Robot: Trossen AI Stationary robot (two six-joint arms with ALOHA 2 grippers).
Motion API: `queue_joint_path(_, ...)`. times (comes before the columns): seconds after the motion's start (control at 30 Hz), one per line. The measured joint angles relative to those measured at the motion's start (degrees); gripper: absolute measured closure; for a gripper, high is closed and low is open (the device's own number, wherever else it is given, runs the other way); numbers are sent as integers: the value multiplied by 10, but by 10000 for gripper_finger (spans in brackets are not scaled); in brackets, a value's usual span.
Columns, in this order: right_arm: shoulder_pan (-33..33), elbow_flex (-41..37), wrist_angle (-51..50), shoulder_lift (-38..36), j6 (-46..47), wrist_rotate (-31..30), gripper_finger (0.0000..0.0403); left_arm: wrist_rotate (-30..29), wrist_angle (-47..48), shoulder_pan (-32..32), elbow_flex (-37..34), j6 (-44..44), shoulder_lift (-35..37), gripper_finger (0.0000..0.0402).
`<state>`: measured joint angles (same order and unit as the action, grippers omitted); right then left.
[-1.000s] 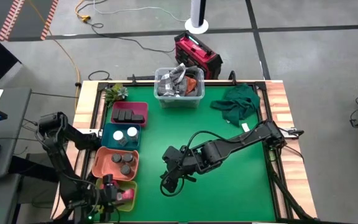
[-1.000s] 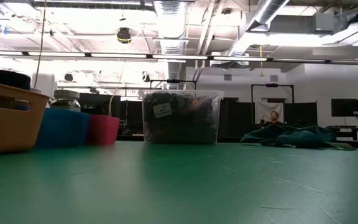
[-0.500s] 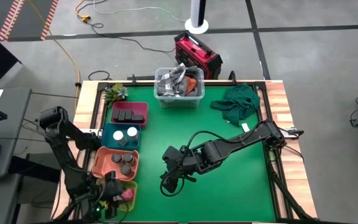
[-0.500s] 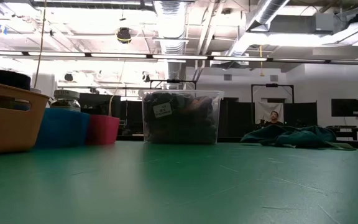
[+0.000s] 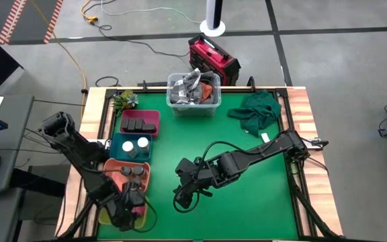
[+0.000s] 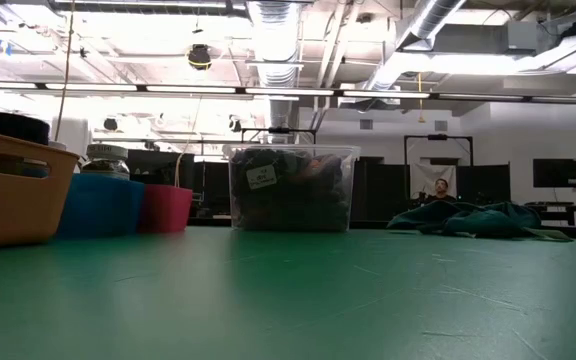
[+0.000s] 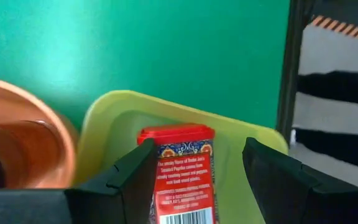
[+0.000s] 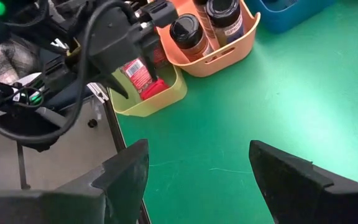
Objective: Sort spices by type
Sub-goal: Put the red seasoning can into the yellow bin
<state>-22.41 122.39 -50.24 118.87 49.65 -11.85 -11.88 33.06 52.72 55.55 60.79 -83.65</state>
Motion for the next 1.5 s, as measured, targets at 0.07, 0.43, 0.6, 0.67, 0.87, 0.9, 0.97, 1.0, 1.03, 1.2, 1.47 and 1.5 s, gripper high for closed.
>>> queue_joint_path(0.07,0,0,0,0,0,0,101,9,8,-8,0,-14,0,174)
queue_joint_path(0.43,0,0,0,0,-11,0,101,-8,88,-17,76,-102,-1,174)
queue_joint_path(0.6,0,0,0,0,-16,0,101,12,100,-33,70,-66,-8,174)
queue_joint_path(0.67,0,0,0,0,-17,0,101,14,99,-34,59,-16,-10,174)
queue_joint_path(0.87,0,0,0,0,-23,0,101,44,95,-38,46,47,-9,171)
queue_joint_path(0.9,0,0,0,0,-26,0,101,46,91,-38,46,49,-9,168)
queue_joint_path(0.97,0,0,0,0,-33,0,101,53,81,-38,46,45,-9,155)
queue_joint_path(1.0,0,0,0,0,-36,0,101,54,73,-38,46,42,-9,145)
queue_joint_path(1.03,0,0,0,0,-39,0,101,55,66,-37,46,38,-9,135)
queue_joint_path(1.2,0,0,0,0,-51,0,101,56,59,-40,45,36,-9,78)
queue_joint_path(1.47,0,0,0,0,-52,0,101,51,48,-32,42,-18,-9,59)
queue_joint_path(1.5,0,0,0,0,-52,0,101,51,47,-31,42,-20,-9,59)
